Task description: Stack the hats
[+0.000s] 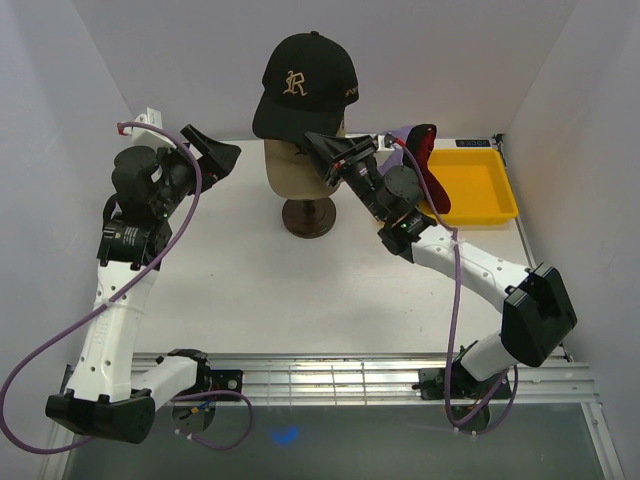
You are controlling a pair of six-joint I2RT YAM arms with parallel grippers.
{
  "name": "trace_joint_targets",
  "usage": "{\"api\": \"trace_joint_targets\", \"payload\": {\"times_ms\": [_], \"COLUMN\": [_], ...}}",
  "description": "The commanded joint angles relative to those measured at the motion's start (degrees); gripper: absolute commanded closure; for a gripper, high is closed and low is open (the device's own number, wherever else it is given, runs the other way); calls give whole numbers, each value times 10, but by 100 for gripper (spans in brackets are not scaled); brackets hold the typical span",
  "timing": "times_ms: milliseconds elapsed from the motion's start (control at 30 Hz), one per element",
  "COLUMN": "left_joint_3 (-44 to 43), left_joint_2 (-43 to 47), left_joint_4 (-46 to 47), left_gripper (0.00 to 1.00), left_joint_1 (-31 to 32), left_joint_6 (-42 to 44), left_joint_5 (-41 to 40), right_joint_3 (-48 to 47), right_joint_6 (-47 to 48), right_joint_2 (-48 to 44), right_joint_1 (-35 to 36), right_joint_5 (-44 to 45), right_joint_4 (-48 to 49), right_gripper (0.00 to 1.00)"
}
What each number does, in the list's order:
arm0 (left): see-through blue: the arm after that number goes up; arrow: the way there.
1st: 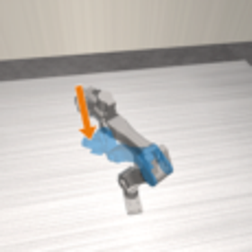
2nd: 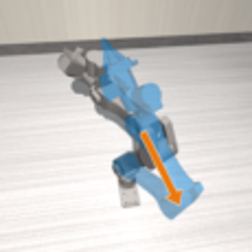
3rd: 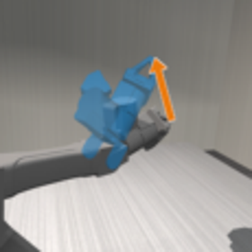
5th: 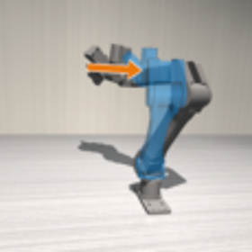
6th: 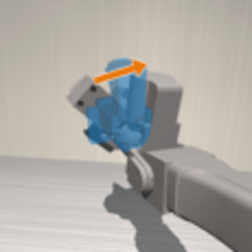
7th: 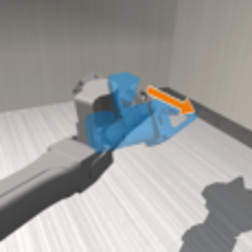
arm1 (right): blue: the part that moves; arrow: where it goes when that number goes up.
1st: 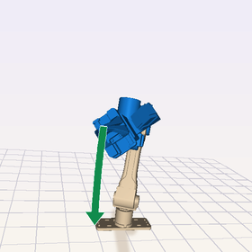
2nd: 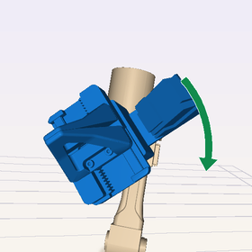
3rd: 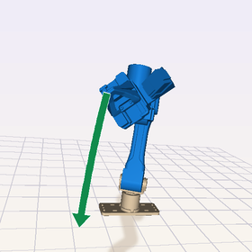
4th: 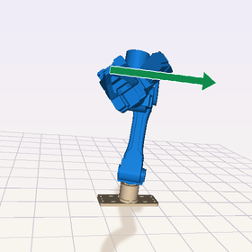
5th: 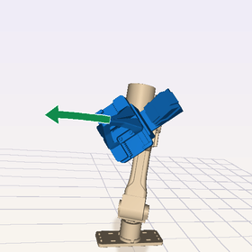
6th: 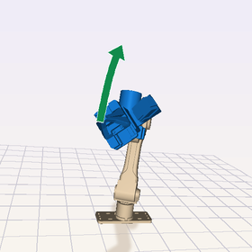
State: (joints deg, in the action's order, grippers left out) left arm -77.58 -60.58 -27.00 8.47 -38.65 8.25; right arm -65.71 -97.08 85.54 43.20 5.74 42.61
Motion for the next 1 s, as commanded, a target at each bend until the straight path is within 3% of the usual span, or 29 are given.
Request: {"api": "trace_joint_targets", "payload": {"times_ms": [0, 200, 400, 967], "left_joint_3": [5, 9, 11, 21], "left_joint_2": [15, 18, 18, 15], "left_joint_4": [-7, -7, -5, -2], "left_gripper": [6, 6, 6, 6], "left_joint_1": [0, 0, -1, 0], "left_joint_6": [9, 10, 11, 12], "left_joint_5": [-7, -9, -10, -10], "right_joint_3": [9, 8, -2, -63], "right_joint_6": [-14, -31, -53, -105], "right_joint_2": [6, 20, 33, 79], "right_joint_1": [2, -1, -4, -14], "right_joint_5": [13, 2, -13, -77], "right_joint_4": [51, 77, 106, 167], "right_gripper": [71, 84, 91, 92]}}
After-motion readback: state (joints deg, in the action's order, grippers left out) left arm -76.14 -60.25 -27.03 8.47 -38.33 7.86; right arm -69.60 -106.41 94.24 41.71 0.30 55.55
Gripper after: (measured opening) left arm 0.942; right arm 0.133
